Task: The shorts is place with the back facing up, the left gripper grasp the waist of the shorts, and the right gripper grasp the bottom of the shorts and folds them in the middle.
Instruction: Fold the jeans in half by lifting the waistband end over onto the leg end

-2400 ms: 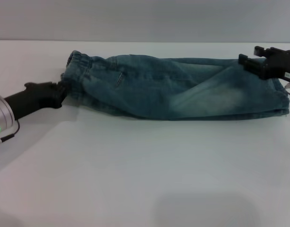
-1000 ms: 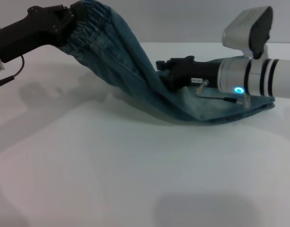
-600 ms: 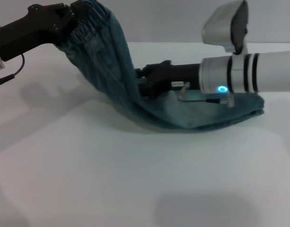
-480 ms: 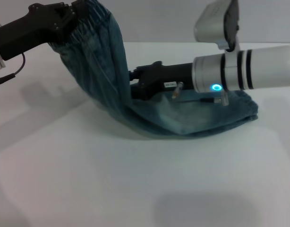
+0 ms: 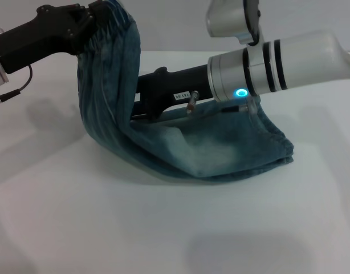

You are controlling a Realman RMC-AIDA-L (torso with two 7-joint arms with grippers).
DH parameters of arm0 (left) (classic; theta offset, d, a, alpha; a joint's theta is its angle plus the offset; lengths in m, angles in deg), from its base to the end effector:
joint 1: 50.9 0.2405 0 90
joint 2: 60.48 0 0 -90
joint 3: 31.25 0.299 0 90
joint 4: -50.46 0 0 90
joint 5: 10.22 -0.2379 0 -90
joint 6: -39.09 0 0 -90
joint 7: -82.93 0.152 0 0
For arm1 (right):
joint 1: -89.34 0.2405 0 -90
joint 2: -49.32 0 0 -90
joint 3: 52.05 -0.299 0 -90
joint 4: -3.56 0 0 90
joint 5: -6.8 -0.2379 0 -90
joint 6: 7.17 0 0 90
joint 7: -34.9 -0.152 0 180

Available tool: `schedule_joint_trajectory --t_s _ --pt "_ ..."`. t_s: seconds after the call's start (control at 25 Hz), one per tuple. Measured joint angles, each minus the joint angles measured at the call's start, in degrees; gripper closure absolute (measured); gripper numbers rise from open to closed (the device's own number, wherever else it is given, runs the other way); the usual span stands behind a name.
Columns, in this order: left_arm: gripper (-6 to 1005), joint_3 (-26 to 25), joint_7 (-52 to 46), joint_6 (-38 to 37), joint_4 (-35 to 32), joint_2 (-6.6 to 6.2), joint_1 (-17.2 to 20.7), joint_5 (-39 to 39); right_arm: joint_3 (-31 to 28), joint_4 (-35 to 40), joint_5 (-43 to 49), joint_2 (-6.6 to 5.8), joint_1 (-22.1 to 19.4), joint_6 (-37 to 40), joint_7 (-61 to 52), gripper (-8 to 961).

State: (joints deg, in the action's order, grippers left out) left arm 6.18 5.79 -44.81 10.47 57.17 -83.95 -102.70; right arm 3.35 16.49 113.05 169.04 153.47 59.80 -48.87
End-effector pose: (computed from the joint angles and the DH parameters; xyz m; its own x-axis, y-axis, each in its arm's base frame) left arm -0.2650 0.4302 0.0395 0.6478 0.0783 0.7577 0.4881 -0.8064 -0.3340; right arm 0.1164 0.4683 -0.1378 0.8903 -0.2700 -0.3668 -0.3014 -0.9530 -0.0301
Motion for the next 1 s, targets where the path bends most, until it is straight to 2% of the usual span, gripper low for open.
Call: schedule_joint_trajectory --t_s 0.16,0.32,0.76,1.0 --pt "969 0.0 0.2 -0.03 0.24 0.03 0.13 0.04 0.97 0.25 0.0 0.0 0.32 -1.38 -0.02 401" --pt "971 0.0 0.31 -0.05 0.34 0.03 0.39 0.08 1.05 0.87 0.16 -0.32 -1.78 -1.9 -0.29 400" --pt "972 1.51 -0.09 -1.03 0.36 0.04 0.61 0.15 1.16 13.82 -0.84 -0.6 -18.04 -3.55 -5.79 400" --pt "968 2.21 -0.24 -2.12 0.47 0.15 -0.06 0.21 1.43 18.07 -2.0 -0.88 -23.88 -2.59 -7.56 400"
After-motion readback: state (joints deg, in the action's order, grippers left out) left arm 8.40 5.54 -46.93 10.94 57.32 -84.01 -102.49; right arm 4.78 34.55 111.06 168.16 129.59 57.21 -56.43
